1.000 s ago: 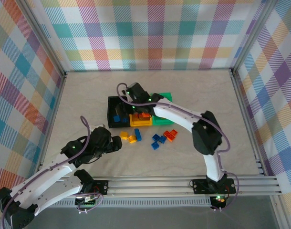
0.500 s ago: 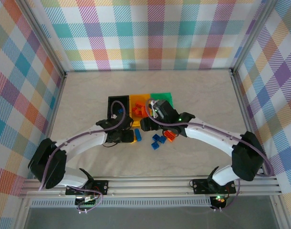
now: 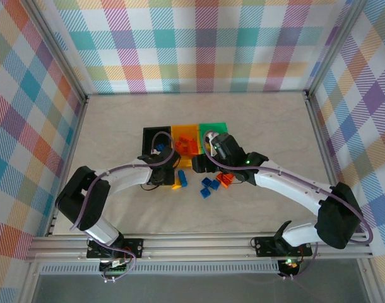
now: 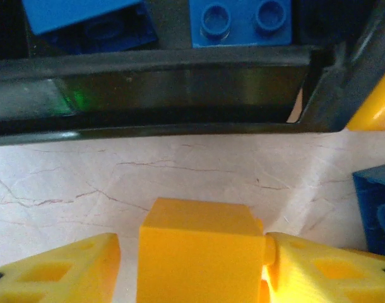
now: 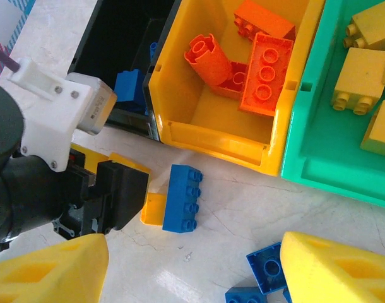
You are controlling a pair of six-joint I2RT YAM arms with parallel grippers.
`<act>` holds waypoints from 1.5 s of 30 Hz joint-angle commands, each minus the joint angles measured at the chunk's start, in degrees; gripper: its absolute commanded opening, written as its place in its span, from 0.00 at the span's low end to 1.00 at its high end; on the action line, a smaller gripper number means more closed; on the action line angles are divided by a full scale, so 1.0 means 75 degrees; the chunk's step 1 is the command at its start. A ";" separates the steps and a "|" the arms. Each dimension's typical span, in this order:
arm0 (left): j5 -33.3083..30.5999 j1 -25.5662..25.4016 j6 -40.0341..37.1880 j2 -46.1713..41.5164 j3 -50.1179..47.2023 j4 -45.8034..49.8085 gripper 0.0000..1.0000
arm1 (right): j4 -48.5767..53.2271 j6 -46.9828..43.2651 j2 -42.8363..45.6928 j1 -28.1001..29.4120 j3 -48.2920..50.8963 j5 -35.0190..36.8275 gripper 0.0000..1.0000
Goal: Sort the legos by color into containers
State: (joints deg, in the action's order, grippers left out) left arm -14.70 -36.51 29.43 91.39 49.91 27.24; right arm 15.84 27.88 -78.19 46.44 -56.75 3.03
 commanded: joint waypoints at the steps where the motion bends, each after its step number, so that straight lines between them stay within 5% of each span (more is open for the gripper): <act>1: -0.0208 0.0110 -0.0057 0.0116 0.0123 -0.0094 0.55 | -0.0213 0.0045 0.0184 -0.0068 0.0112 0.0072 0.72; 9: 0.0207 0.0088 0.0054 -0.0525 0.0046 0.0106 0.39 | -0.0122 0.0064 0.0201 -0.0175 0.0101 0.0157 0.72; 17: 0.0959 -0.0700 0.0394 -0.1380 0.0992 0.0548 0.36 | 0.0104 0.0469 0.0783 -0.0461 0.0748 0.0972 0.72; 22: 0.1325 -0.1142 0.0186 -0.0091 0.2848 0.0661 0.34 | 0.0283 0.0756 0.1395 -0.0692 0.1278 0.1187 0.72; 36: 0.1239 -0.0981 -0.0310 0.4013 0.8049 0.1988 0.32 | 0.0840 0.0789 0.2187 -0.0766 0.1776 0.1196 0.73; 39: 0.1198 -0.0922 -0.0299 0.4519 0.8703 0.2279 0.38 | 0.0856 0.0754 0.2182 -0.0766 0.1810 0.1133 0.73; 45: 0.1424 -0.0939 -0.0155 0.4353 0.8896 0.2239 0.72 | 0.0792 0.0736 0.2021 -0.0782 0.1888 0.0984 0.76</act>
State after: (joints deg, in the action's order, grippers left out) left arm -4.95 -43.77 28.29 126.37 115.28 42.48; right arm 21.56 33.47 -62.89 40.82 -43.40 11.31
